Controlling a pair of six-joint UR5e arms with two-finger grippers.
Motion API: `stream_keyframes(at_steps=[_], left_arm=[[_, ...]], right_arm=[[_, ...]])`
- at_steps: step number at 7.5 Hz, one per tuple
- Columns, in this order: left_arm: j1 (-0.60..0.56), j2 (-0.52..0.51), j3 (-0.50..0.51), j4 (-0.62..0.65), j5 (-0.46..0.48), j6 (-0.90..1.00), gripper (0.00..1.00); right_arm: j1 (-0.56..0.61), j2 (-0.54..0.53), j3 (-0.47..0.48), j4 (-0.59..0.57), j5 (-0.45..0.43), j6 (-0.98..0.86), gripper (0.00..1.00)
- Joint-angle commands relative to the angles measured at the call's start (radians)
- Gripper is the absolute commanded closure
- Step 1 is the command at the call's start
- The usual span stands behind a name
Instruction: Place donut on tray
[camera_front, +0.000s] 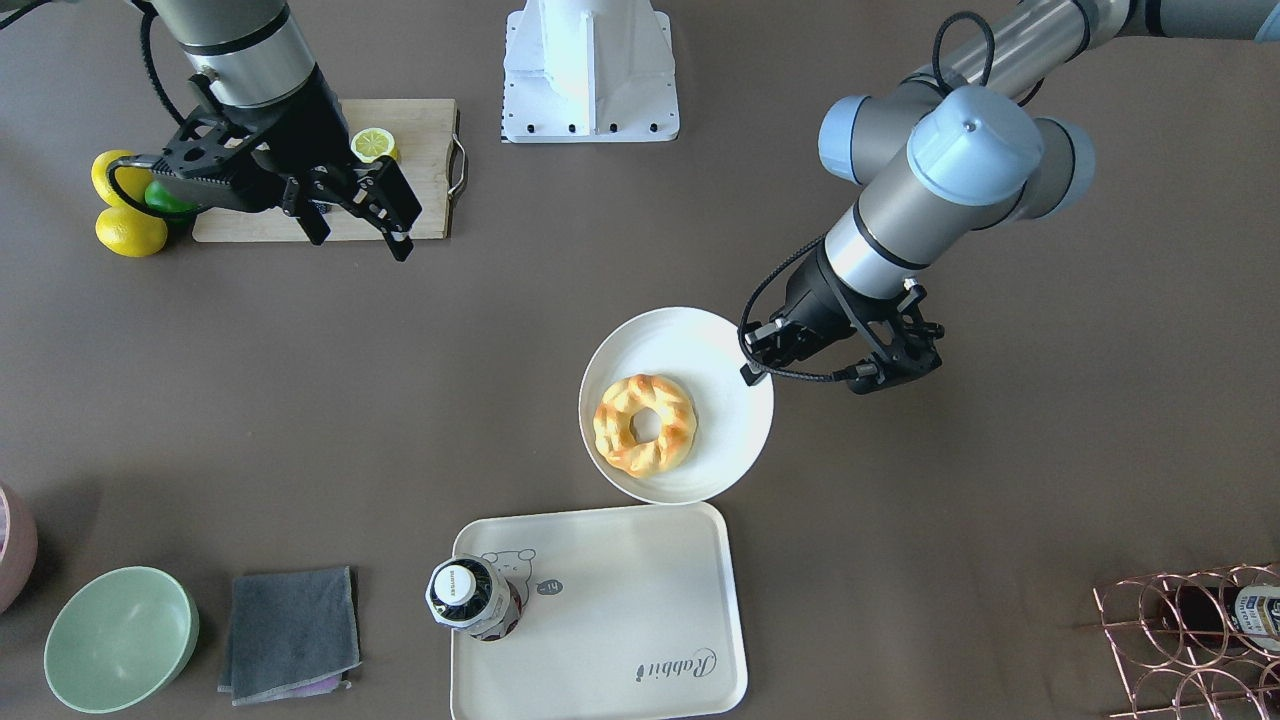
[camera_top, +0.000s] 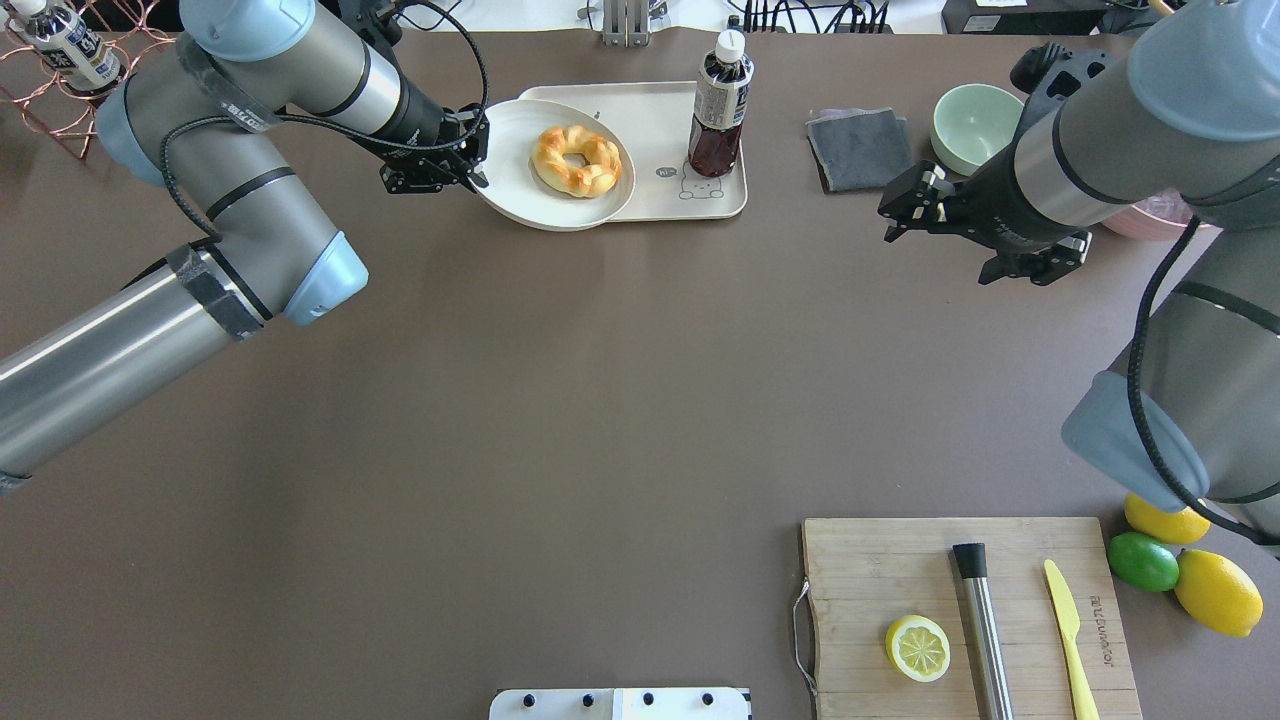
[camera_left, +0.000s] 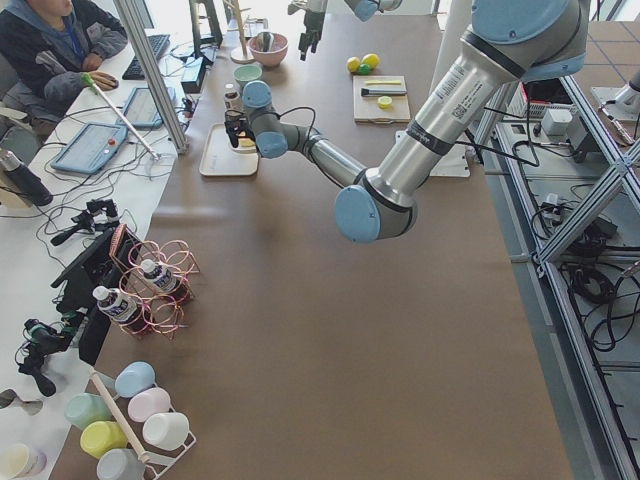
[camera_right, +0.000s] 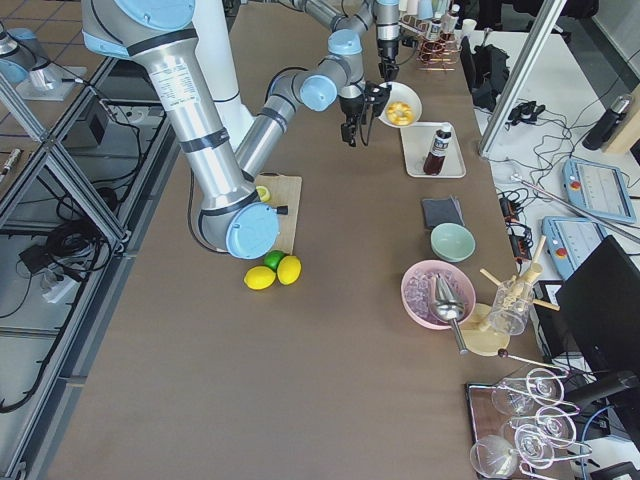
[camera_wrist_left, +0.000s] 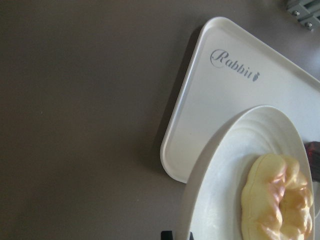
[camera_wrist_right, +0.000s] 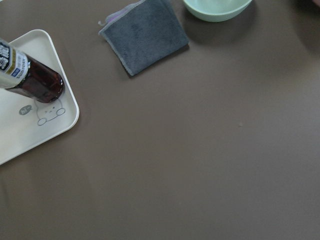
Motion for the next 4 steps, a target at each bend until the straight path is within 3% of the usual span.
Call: stream_keyframes(at_steps=[1,3,4], left_arm=[[-0.002,-0.083,0.218,-0.162,0.095,-0.113,1.00],[0.041,-0.150,0.324,-0.223,0.224,-0.239,1.00],[0.044,-0.155,0.381,-0.278,0.233,-0.239,1.00]], right_arm=[[0.133,-0.088,-0.025,0.000,0.047,-0.229,0.00],[0.202,-0.133,-0.070,0.020,0.075,-0.336,0.00],[0.247,-0.127,-0.137,0.025,0.133,-0.399,0.00]])
